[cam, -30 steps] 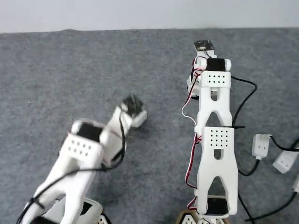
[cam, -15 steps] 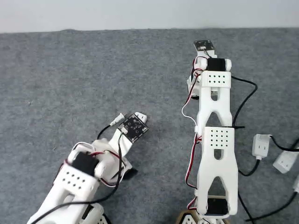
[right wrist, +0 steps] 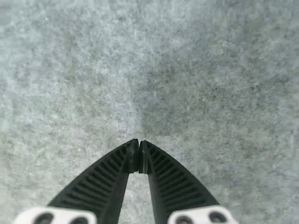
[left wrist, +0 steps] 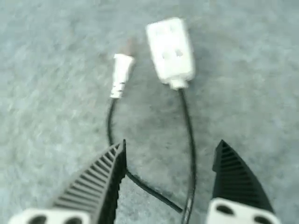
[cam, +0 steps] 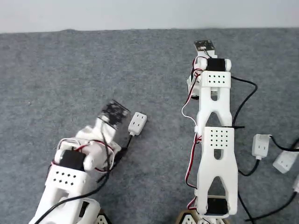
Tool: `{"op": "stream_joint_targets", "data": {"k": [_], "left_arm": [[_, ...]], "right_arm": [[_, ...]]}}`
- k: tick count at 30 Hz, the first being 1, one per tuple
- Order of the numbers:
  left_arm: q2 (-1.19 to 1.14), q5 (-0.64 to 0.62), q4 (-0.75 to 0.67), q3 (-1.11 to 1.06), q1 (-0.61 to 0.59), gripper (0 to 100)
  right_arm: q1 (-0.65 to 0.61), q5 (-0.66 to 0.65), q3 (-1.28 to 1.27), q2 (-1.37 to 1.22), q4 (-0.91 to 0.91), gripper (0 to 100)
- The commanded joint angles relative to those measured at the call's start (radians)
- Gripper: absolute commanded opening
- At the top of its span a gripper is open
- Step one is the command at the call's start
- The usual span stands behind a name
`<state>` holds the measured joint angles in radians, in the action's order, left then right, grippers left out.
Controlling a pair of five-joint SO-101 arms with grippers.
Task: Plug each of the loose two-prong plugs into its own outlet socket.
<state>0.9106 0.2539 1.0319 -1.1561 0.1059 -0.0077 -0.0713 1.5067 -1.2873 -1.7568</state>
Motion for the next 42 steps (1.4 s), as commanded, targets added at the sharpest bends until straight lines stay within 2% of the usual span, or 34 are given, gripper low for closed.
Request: {"op": "stream_joint_targets", "data": {"k": [1,6,13,17,22,27,33,38,42], "left_arm": [[0.038,-0.121,-0.080,-0.044,-0.083,28],[0.084,-0.199,-0.129,-0.088,-0.221,28],[0.061,-0.210,-0.095,-0.053,-0.404,28],[0.060,-0.219,-0.130,-0.050,-0.471,28],[0.058,-0.310,-0.152,-0.038,-0.592,28],[0.058,-0.318,-0.137,-0.038,-0.756,28],[0.060,-0.318,-0.144,-0.064,-0.945,28],[0.060,-0.318,-0.176,-0.085,-1.086,28],[0.060,-0.318,-0.250,-0.116,-1.143,28]], "right_arm": [[-0.019,0.049,0.037,0.079,-0.047,0.8],[-0.081,0.052,-0.164,0.245,-0.047,0.8],[-0.208,0.074,-0.491,0.598,-0.042,0.8],[-0.321,0.124,-0.644,0.800,-0.042,0.8],[-0.527,0.146,-0.865,0.992,-0.035,0.9],[-0.739,0.215,-1.086,1.006,0.119,0.9],[-0.792,0.241,-1.347,0.944,0.444,1.9],[-0.866,0.276,-1.361,0.885,0.526,8.5],[-0.946,0.275,-1.361,0.865,0.533,7.6]]}}
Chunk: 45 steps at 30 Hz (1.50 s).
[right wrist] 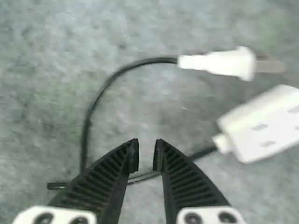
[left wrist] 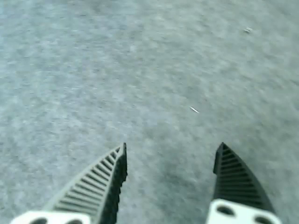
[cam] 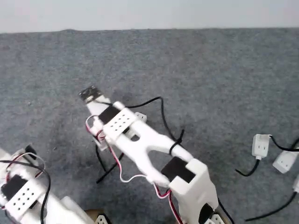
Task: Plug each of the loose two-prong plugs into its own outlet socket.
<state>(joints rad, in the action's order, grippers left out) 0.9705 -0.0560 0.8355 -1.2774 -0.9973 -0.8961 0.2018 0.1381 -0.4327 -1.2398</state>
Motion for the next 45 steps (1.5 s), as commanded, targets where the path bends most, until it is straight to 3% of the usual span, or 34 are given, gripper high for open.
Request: {"op": "stream_joint_targets", "data": {"k": [1,9,18,30,45], "left_arm": [[0.000,-0.008,-0.060,0.004,-0.048,28],[0.005,-0.008,-0.060,0.004,-0.046,28],[0.005,-0.008,-0.061,0.004,-0.044,28],[0.000,-0.008,-0.061,-0.004,-0.005,28],[0.006,-0.006,-0.146,-0.062,0.071,28]], "right_arm": [[-0.077,-0.002,0.005,0.010,0.016,7.3],[-0.174,-0.002,0.000,0.001,-0.007,7.2],[-0.176,-0.002,-0.011,-0.090,0.005,7.2],[-0.145,-0.003,0.172,-0.203,-0.159,0.9],[0.076,-0.187,0.170,0.363,-0.398,0.9]]}}
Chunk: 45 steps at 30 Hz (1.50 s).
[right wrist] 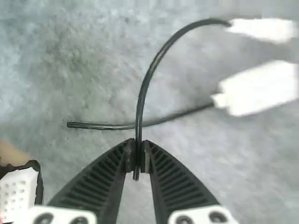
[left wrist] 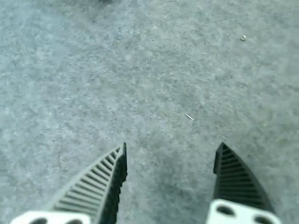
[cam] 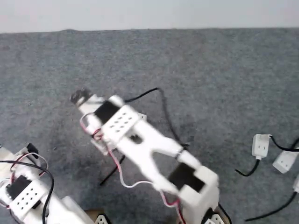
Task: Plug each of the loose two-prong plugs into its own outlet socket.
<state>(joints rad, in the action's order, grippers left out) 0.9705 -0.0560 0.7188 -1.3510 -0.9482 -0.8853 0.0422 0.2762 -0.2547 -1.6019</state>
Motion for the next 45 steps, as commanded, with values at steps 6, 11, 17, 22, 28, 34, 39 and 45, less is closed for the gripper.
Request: {"op": "stream_joint_targets", "data": {"k": [6,11,17,22,28,34,39,45], "left_arm": [[0.006,-0.006,-0.029,0.012,0.025,28],[0.006,-0.006,-0.028,0.012,0.025,28],[0.006,-0.006,-0.028,0.010,0.026,28],[0.006,-0.003,-0.029,-0.005,0.061,28],[0.006,0.000,-0.029,-0.013,0.089,28],[0.006,0.002,-0.028,-0.015,0.089,28],[0.006,0.002,-0.026,-0.015,0.089,28],[0.006,0.002,-0.026,-0.015,0.091,28]], "right_arm": [[0.220,-0.044,0.032,0.498,-0.047,0.8],[0.329,-0.077,0.037,0.730,-0.036,0.8],[0.458,-0.080,0.037,0.926,-0.079,0.8],[0.559,-0.086,0.032,0.955,-0.188,0.8],[0.727,-0.121,-0.054,0.957,-0.196,0.8],[0.831,-0.166,-0.359,0.949,-0.139,0.8],[0.967,-0.180,-0.588,0.946,0.022,0.8],[1.026,-0.227,-0.718,0.946,0.199,0.8]]}}
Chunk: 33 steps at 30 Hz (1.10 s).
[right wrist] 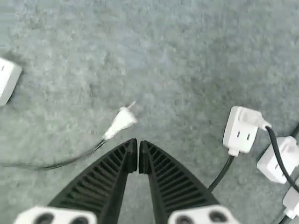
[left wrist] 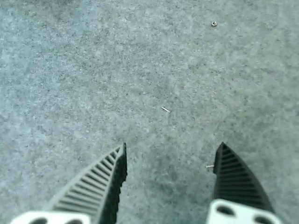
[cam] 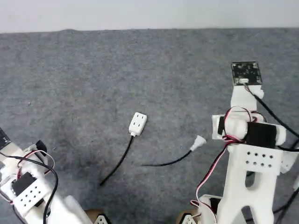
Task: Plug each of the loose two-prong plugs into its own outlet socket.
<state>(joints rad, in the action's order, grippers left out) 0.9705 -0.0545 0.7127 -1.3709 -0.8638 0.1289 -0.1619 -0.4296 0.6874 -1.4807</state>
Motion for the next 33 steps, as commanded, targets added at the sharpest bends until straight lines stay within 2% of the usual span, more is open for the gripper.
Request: {"op": "stream_joint_targets", "data": {"k": [1,6,11,14,19,21,28,31,33], "left_arm": [[0.006,0.000,-0.020,0.005,0.006,28],[0.006,0.000,-0.020,0.005,0.006,28],[0.006,0.000,-0.020,0.005,0.006,28],[0.006,0.000,-0.020,0.005,0.006,28],[0.006,0.000,-0.020,0.004,0.006,28],[0.006,0.000,-0.020,0.004,0.006,28],[0.006,0.000,-0.020,0.004,0.006,28],[0.006,0.000,-0.020,0.004,0.006,28],[0.006,0.000,-0.021,0.004,0.008,28]], "right_arm": [[0.010,-0.023,-0.021,0.002,0.099,0.8],[-0.033,-0.025,-0.035,0.002,0.157,0.8],[-0.174,-0.075,-0.061,-0.002,0.130,1.3],[-0.240,-0.084,-0.121,-0.042,0.134,6.1],[-0.228,0.049,-0.278,-0.168,0.378,7.4],[-0.229,0.051,-0.311,-0.225,0.438,7.4],[-0.236,-0.229,-0.313,-0.381,0.383,8.0],[-0.251,-0.488,-0.313,-0.418,0.325,8.0],[-0.254,-0.730,-0.318,-0.433,0.291,8.0]]}}
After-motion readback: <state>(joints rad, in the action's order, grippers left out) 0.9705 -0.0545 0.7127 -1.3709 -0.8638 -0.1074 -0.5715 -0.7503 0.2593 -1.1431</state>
